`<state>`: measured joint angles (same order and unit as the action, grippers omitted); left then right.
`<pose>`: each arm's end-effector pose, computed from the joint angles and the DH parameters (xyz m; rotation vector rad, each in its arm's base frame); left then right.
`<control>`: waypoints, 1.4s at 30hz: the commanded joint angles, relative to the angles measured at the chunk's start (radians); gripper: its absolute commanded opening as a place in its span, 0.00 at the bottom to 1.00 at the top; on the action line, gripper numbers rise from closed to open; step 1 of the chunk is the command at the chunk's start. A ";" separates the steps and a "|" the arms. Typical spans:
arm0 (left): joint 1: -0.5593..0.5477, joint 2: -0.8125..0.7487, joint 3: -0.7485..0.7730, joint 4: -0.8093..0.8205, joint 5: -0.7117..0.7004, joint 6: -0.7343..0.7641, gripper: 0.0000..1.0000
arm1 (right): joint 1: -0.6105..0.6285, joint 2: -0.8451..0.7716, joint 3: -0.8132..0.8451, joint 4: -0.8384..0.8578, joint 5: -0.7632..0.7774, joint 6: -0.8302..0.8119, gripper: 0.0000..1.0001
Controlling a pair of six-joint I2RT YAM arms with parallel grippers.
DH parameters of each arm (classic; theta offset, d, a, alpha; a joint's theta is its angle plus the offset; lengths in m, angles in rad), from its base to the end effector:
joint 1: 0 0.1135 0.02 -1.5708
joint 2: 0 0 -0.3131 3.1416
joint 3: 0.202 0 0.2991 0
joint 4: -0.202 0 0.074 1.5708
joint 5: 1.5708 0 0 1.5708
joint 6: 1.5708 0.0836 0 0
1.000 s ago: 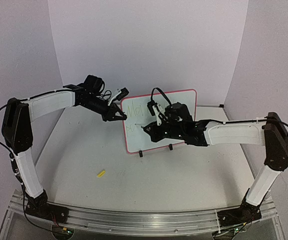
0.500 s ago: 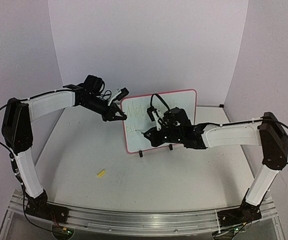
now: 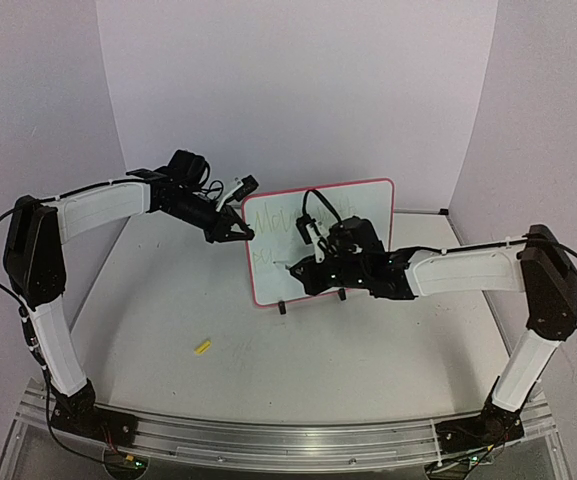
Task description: Write a sentence on the whiteboard
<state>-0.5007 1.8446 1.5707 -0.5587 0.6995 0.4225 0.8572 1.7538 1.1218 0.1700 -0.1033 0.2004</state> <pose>0.4091 -0.2852 0.2914 1.3126 1.9114 -0.8715 0.3139 0.3757 0.2266 -0.7468 1.9818 0.7557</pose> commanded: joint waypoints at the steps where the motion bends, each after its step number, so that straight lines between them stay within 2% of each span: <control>1: -0.002 0.002 -0.013 -0.035 -0.127 0.082 0.00 | -0.008 -0.098 -0.015 0.026 0.014 -0.014 0.00; 27: -0.002 0.008 -0.012 -0.035 -0.126 0.080 0.00 | -0.006 -0.023 0.054 0.026 0.053 -0.023 0.00; 31: -0.002 0.008 -0.012 -0.035 -0.127 0.081 0.00 | -0.007 -0.036 0.037 0.026 0.100 -0.009 0.00; 42: -0.002 0.008 -0.011 -0.036 -0.127 0.080 0.00 | -0.007 -0.042 -0.047 0.026 0.092 0.040 0.00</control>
<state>-0.5014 1.8446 1.5707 -0.5583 0.6991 0.4221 0.8543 1.7233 1.0995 0.1825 -0.0539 0.2127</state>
